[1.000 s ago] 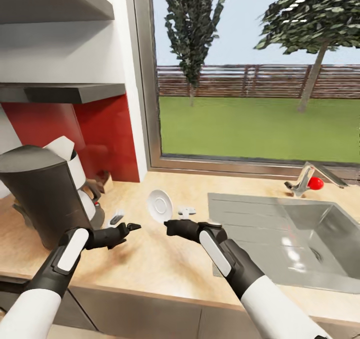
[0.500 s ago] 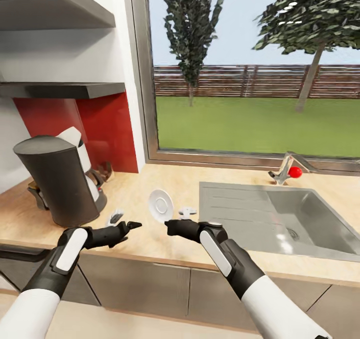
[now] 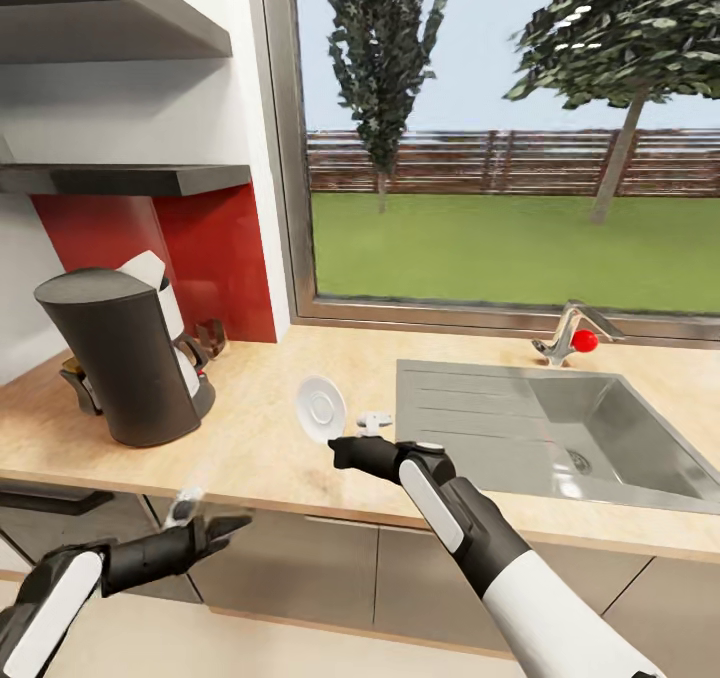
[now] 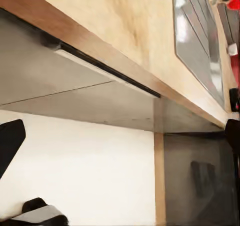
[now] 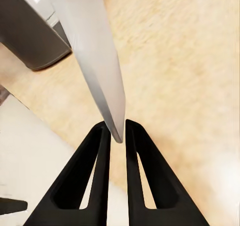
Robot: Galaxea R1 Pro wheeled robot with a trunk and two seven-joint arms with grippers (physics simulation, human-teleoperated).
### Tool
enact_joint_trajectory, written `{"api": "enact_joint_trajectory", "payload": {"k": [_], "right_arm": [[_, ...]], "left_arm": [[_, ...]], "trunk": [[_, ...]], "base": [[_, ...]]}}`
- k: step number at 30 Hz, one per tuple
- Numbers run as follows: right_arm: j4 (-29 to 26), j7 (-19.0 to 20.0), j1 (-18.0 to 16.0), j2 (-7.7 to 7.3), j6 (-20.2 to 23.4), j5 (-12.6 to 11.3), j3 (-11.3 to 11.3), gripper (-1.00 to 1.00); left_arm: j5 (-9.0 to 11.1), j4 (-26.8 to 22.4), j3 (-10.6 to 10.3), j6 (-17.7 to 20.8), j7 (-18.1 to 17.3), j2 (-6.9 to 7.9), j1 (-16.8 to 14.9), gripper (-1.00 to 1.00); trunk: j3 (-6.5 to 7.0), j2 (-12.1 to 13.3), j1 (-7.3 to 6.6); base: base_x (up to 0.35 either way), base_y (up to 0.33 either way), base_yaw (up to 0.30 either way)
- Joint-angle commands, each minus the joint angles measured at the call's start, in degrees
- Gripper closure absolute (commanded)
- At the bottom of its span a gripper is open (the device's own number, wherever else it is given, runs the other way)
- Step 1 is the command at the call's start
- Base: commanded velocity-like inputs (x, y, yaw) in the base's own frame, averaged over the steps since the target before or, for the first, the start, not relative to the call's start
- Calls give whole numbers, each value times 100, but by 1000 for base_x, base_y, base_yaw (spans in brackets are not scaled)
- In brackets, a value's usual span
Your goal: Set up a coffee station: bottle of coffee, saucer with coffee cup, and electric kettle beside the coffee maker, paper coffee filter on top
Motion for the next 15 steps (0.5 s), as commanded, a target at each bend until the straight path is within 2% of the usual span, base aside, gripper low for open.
{"api": "enact_joint_trajectory", "payload": {"k": [1, 4, 5, 6, 7, 9, 10, 11, 13, 15], "right_arm": [[-25, 14, -5, 1, 29, -9, -2, 100], [-46, 14, -5, 1, 31, -9, -1, 100], [-49, 14, -5, 1, 32, -9, 0, 100], [-50, 16, -5, 1, 32, -9, 0, 100], [-51, 20, -5, 1, 31, -9, 0, 100], [-51, 22, -5, 1, 31, -9, 0, 100], [-51, 22, -5, 1, 32, -9, 3, 100], [-51, 23, -5, 1, 32, -9, 6, 100], [-46, 21, -5, 1, 32, -9, 8, 100], [-44, 17, -5, 1, 32, -9, 9, 100]], "left_arm": [[-15, -3, 17, 22, -211, 112, 197, -100], [-25, -1, 63, -39, -385, 380, 639, -100], [-40, 5, 72, -226, -413, 510, 889, -100], [-98, 18, 75, -424, -422, 570, 1077, -100], [-349, 64, 77, -703, -420, 609, 1296, -100], [-859, 199, 79, -958, -409, 619, 1437, -100], [-1172, 315, 82, -1079, -411, 622, 1476, -100], [-1606, 527, 84, -1257, -412, 621, 1511, -100], [-2103, 974, 86, -1543, -397, 614, 1535, -100], [-2349, 1423, 87, -1806, -377, 611, 1542, -100]], "trunk": [[-12, -12, 4], [-12, -12, 4], [-12, -12, 4], [-12, -12, 4], [-12, -12, 4], [-12, -12, 4], [-12, -12, 4], [-12, -12, 4], [-12, -12, 4], [-12, -12, 4]], "base": [[0, 0, 0], [0, 0, 0], [0, 0, 0], [0, 0, 0], [0, 0, 0], [0, 0, 0], [0, 0, 0], [0, 0, 0], [0, 0, 0], [0, 0, 0]]}}
